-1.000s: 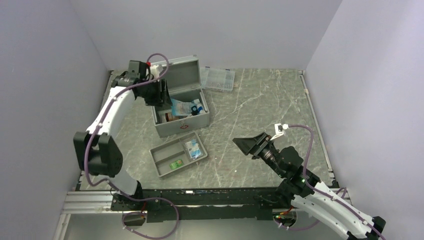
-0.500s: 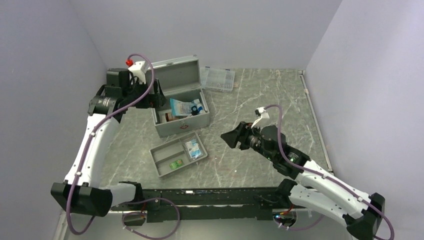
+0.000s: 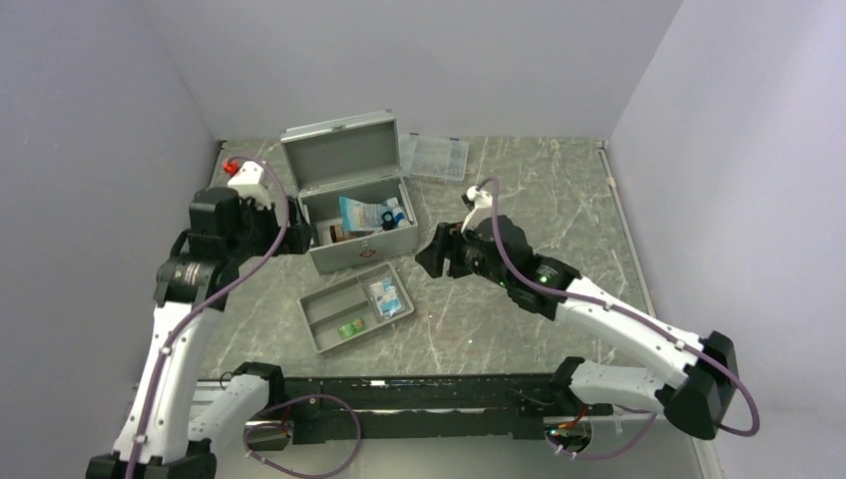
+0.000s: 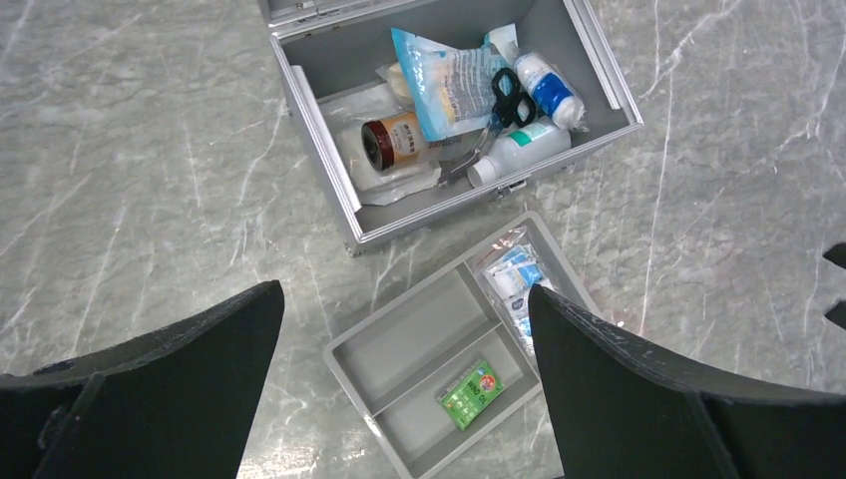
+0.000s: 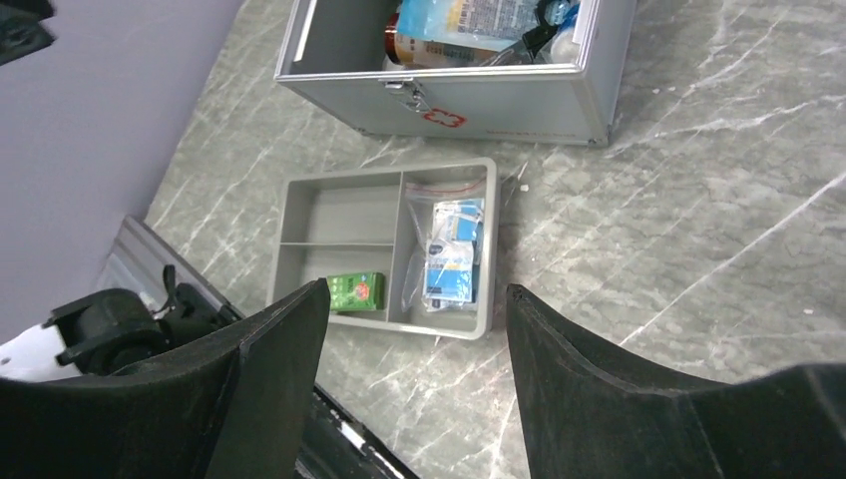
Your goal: Organize the medicine kit
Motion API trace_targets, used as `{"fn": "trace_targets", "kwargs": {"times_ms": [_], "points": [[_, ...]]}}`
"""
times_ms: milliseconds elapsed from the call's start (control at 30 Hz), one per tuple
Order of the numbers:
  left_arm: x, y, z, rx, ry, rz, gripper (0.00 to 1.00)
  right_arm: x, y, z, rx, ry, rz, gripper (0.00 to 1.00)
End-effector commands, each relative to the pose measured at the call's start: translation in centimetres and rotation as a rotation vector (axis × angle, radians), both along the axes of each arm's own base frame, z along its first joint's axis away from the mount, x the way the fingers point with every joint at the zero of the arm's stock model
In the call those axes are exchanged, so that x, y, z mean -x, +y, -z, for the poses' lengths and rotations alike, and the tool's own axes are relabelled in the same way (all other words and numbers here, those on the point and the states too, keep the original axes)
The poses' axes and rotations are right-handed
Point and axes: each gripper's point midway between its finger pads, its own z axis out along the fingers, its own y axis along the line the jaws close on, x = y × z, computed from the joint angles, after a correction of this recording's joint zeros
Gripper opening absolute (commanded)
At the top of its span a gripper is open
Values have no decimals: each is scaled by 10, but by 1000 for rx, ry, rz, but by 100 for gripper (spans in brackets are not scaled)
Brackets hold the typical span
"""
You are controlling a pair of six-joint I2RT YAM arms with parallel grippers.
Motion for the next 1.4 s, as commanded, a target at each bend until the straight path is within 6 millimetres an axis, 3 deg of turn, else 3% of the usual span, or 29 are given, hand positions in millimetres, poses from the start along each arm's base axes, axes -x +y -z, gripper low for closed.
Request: {"fn": "trace_targets", "kwargs": {"times_ms": [0, 167, 300, 833, 1000, 1367], "points": [[13, 13, -10, -15, -85, -58, 99, -22, 15, -15, 51, -56, 5, 68], [25, 16, 7, -42, -67, -53, 99, -50, 37, -13, 100, -55, 25, 66], [30, 18, 19, -43, -86, -60, 99, -56, 62, 0, 116, -6, -25, 61], [47, 41, 34, -52, -197, -184, 99, 1, 133, 93, 306, 131, -196, 48], [49, 40, 35, -49, -206, -180, 99, 10, 144, 117, 357, 170, -215, 39], [49, 37, 36, -43, -205, -165, 99, 19, 152, 150, 427, 217, -216, 36]]}}
